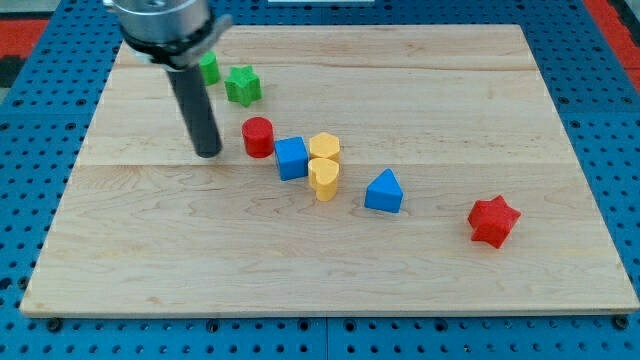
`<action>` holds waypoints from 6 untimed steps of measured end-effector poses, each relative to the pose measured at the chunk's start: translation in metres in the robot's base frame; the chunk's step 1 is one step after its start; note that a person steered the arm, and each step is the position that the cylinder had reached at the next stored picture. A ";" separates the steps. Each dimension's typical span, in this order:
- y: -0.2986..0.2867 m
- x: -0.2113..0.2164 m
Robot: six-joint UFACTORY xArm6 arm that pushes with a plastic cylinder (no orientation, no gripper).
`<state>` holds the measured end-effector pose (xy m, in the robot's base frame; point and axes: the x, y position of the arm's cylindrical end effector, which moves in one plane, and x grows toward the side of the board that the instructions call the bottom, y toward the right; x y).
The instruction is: Move the red circle to the top left of the yellow hexagon
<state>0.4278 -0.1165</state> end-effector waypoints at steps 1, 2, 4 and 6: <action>0.014 -0.012; 0.064 -0.029; 0.063 -0.058; 0.102 -0.082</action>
